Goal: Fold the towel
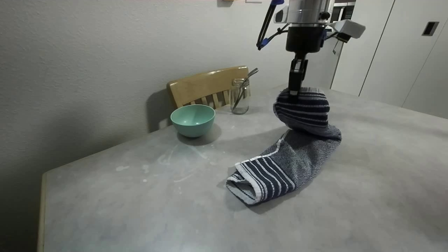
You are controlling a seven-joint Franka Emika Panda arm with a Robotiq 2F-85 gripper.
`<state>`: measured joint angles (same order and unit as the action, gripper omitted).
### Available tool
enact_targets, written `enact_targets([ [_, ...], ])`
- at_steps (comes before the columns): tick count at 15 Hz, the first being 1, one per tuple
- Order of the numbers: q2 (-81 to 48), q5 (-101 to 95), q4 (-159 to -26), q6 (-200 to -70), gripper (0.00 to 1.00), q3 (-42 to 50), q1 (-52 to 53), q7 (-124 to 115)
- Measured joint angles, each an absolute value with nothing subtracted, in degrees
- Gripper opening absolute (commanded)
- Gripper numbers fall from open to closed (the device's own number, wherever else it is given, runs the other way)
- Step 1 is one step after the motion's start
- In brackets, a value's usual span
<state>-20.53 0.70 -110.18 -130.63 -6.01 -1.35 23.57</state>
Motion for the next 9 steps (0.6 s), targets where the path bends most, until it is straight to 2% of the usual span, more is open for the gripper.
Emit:
enact_targets([
  [1,-20.53,0.70,-110.18,-130.63,0.35,-6.00,-1.35,23.57],
  [2,-20.53,0.70,-110.18,-130.63,0.03,-6.00,-1.35,23.57],
  [3,-20.54,0.71,-110.18,-130.62,0.05,-6.01,-1.35,23.57],
  [5,-20.54,0.67,-110.22,-130.96,0.00,-6.02,-1.30,23.57],
  [9,-20.70,-2.67,-109.47,-131.12,0.02,-6.45,1.15,23.18],
])
